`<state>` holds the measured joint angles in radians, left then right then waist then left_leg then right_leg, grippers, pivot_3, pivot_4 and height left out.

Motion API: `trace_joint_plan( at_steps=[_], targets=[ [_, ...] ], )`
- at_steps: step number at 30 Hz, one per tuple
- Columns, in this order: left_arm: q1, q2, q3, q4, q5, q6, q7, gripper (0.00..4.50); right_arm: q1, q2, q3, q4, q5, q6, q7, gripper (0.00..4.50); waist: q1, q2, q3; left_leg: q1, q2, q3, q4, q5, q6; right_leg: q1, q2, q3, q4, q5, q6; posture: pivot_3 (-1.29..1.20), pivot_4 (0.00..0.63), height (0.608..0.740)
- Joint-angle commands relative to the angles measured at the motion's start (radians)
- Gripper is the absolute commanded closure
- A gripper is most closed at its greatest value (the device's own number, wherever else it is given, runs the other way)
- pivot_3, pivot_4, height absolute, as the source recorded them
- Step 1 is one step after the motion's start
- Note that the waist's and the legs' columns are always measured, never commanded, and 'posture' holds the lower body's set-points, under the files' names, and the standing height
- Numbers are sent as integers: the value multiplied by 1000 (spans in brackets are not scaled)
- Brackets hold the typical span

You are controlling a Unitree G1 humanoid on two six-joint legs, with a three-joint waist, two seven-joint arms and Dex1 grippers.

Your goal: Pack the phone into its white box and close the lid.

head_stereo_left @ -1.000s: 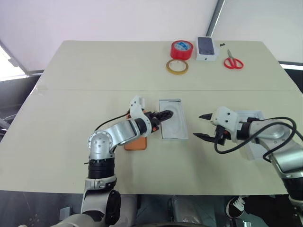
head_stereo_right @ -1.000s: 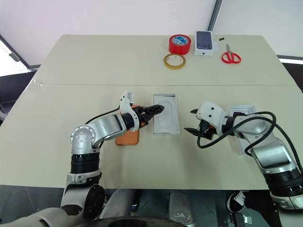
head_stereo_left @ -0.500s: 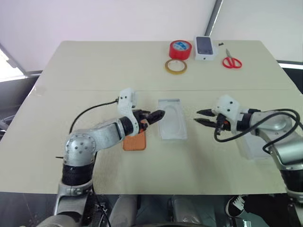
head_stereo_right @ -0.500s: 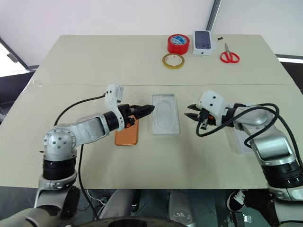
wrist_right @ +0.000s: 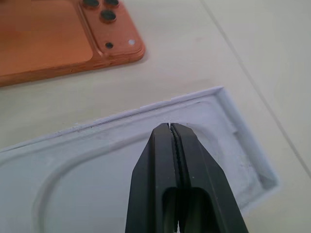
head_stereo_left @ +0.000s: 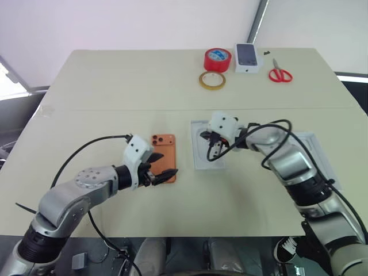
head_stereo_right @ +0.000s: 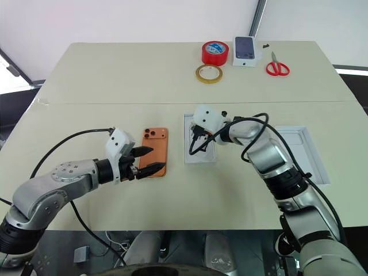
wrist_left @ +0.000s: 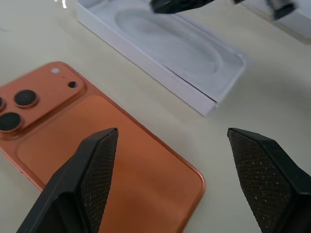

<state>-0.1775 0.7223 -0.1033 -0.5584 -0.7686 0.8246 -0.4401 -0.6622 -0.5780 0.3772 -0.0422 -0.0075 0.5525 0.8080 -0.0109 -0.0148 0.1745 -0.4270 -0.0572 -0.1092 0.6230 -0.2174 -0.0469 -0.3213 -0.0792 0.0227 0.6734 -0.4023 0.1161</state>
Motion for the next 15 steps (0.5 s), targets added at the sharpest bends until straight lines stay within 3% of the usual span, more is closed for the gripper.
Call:
trace_joint_plan(
  at_steps=[1, 9, 15],
  targets=[
    [22, 1, 21, -51, 20, -24, -35, 698, -52, 34, 17, 101, -66, -59, -40, 4475, -4, 0, 0, 0, 0, 0, 0, 0, 0, 0, 0, 0, 0, 0, 0, 0, 150, 740],
    [70, -28, 28, -100, 35, -3, -25, 698, -118, 120, 39, 344, -194, -237, -165, 4475, -10, 0, 0, 0, 1, 1, -2, 1, -2, -3, 1, 1, 3, 0, 0, 0, 150, 740],
    [77, -62, 38, -128, 25, 27, -3, 698, -124, 153, 21, 404, -238, -310, -213, 4475, -9, 0, 0, 0, 1, 1, -1, 1, -2, -3, 1, 1, 3, 0, 0, 0, 150, 740]
  ],
)
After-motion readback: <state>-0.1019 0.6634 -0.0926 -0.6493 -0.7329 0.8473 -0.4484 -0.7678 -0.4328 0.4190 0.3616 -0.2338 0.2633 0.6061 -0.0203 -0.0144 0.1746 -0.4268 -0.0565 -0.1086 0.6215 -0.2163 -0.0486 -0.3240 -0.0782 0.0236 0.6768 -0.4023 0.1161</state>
